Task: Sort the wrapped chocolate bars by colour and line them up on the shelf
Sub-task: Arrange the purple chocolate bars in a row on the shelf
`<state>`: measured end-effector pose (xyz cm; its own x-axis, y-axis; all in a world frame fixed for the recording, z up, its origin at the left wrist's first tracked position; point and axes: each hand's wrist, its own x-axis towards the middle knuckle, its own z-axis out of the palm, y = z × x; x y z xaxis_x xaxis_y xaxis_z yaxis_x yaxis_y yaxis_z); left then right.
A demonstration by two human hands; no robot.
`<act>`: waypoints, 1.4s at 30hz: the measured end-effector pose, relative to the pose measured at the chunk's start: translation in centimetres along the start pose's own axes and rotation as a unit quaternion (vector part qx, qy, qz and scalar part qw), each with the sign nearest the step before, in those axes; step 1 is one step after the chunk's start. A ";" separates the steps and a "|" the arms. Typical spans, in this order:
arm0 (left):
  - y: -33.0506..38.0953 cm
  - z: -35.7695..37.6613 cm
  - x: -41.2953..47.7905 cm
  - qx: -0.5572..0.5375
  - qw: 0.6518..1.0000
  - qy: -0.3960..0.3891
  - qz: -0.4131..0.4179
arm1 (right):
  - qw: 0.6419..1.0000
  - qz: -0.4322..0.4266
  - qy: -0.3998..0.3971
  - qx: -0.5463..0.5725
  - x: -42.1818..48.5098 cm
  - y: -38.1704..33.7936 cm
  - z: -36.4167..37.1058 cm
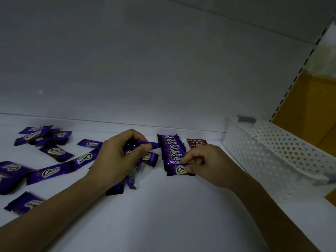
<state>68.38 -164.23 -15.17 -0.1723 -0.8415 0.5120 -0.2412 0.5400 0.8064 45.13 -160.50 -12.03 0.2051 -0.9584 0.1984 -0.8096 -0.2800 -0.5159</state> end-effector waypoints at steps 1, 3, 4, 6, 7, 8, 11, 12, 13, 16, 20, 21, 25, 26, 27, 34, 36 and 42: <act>0.0 0.0 0.0 0.003 1.000 -0.001 0.001 | 1.000 -0.001 0.009 -0.002 0.0 0.0 0.1; -0.1 0.1 0.0 0.009 1.000 -0.005 0.005 | 0.999 -0.006 0.023 -0.026 0.0 0.2 0.5; -0.1 0.1 0.0 0.011 1.000 -0.007 0.008 | 0.999 -0.012 0.034 -0.039 0.1 0.3 0.6; 0.0 0.1 -0.1 0.012 1.000 -0.012 0.015 | 0.997 -0.022 0.070 -0.030 0.1 0.4 0.8; 0.1 0.1 -0.1 0.015 1.000 -0.015 0.020 | 0.996 -0.029 0.090 0.002 0.1 0.2 0.9; 0.2 0.1 -0.1 0.023 0.999 -0.021 0.030 | 0.993 -0.038 0.101 0.048 0.0 -0.1 1.1; 0.7 0.2 -0.3 0.061 0.994 -0.048 0.075 | 0.983 -0.072 0.081 0.150 0.0 -1.4 1.8; 0.9 0.3 -0.4 0.071 0.992 -0.056 0.086 | 0.981 -0.087 0.074 0.155 0.0 -1.8 2.1; 1.1 0.3 -0.5 0.081 0.991 -0.060 0.093 | 0.980 -0.101 0.075 0.154 0.0 -2.1 2.3; 1.3 0.3 -0.4 0.099 0.987 -0.059 0.114 | 0.973 -0.081 0.085 0.199 0.1 -2.3 2.1; 1.2 -0.2 -0.3 0.120 0.985 -0.053 0.108 | 0.942 0.013 0.048 0.331 0.0 -2.4 1.1; 1.1 -0.3 -0.3 0.123 0.986 -0.050 0.099 | 0.937 0.023 0.041 0.347 -0.1 -2.4 1.0; 0.5 -0.7 -0.2 0.152 0.985 -0.041 0.066 | 0.928 0.023 0.033 0.370 -0.6 -2.7 0.4; 0.4 -0.8 -0.2 0.156 0.985 -0.036 0.061 | 0.925 0.020 0.032 0.377 -0.7 -2.7 0.2; 0.3 -0.9 -0.1 0.159 0.985 -0.030 0.058 | 0.921 0.020 0.027 0.389 -0.6 -2.7 0.1; 0.2 -1.1 -0.1 0.162 0.986 -0.024 0.035 | 0.905 -0.025 0.006 0.425 -0.3 -2.2 0.4; 0.2 -1.1 -0.1 0.159 0.987 -0.023 0.030 | 0.917 0.004 0.027 0.399 -0.3 -1.9 0.3; 0.3 -1.0 0.0 0.164 0.986 -0.023 0.031 | 0.963 -0.058 -0.025 0.262 -0.7 -1.6 -0.9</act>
<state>69.28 -164.06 -14.67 -0.2373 -0.8096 0.5368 -0.5240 0.5720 0.6310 45.79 -159.31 -10.56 0.3148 -0.9166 0.2466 -0.3942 -0.3626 -0.8445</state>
